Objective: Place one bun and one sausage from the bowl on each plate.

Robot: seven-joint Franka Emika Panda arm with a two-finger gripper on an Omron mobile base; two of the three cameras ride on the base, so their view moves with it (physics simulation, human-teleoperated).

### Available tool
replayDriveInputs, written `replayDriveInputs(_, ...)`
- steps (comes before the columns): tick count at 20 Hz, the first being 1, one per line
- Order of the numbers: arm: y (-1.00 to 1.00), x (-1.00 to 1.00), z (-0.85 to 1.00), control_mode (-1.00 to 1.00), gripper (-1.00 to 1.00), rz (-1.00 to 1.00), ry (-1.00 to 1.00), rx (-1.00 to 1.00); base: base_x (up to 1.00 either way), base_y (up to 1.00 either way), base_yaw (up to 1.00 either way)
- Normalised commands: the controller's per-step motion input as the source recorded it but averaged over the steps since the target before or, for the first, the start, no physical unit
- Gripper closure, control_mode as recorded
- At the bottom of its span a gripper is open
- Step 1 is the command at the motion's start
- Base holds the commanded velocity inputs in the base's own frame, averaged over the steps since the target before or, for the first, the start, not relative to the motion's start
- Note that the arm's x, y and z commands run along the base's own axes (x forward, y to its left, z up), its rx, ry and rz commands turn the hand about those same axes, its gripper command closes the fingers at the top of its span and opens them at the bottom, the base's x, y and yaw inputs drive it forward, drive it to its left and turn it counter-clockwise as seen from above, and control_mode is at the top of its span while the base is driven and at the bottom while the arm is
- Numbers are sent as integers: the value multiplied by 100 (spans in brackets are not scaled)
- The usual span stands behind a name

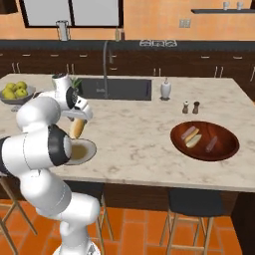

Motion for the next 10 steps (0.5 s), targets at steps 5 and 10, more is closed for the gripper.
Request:
replayDriveInputs(5,7,34,-24,-100,100,1,6,0,15,21,0)
replayDriveInputs(10,2,72,-85,-100,100,2,32,13,0,0,0)
